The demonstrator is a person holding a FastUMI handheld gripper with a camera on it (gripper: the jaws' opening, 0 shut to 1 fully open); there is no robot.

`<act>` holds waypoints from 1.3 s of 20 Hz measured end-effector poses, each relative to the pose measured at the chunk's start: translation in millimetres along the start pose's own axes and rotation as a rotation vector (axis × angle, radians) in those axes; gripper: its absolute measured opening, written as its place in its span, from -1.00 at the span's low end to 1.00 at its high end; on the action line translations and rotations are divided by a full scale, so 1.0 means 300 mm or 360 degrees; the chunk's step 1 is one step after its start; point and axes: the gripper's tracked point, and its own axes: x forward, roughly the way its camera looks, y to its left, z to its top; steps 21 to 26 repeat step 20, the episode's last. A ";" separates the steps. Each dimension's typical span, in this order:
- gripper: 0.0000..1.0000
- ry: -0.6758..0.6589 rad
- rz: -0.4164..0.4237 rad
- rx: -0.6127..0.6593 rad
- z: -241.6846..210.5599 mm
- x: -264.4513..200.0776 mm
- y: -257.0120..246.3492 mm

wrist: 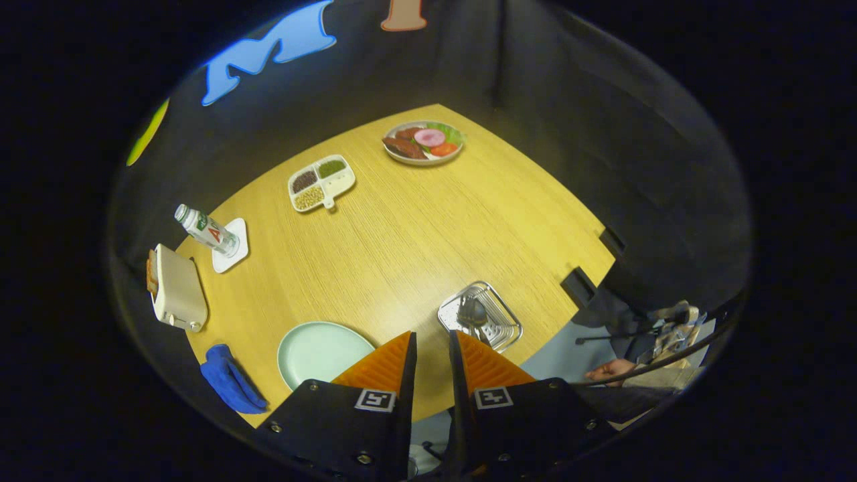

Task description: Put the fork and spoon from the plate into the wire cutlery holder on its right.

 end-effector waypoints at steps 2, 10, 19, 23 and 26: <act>-0.43 -0.0196 0.0080 -0.0060 0.056 -0.036 0.041; -0.44 -0.0904 0.0361 -0.0242 0.241 -0.262 0.163; -0.44 -0.1504 0.0561 -0.0470 0.317 -0.584 0.321; -0.44 -0.1533 0.0602 -0.0482 0.315 -0.609 0.345; -0.44 -0.1533 0.0602 -0.0482 0.315 -0.609 0.345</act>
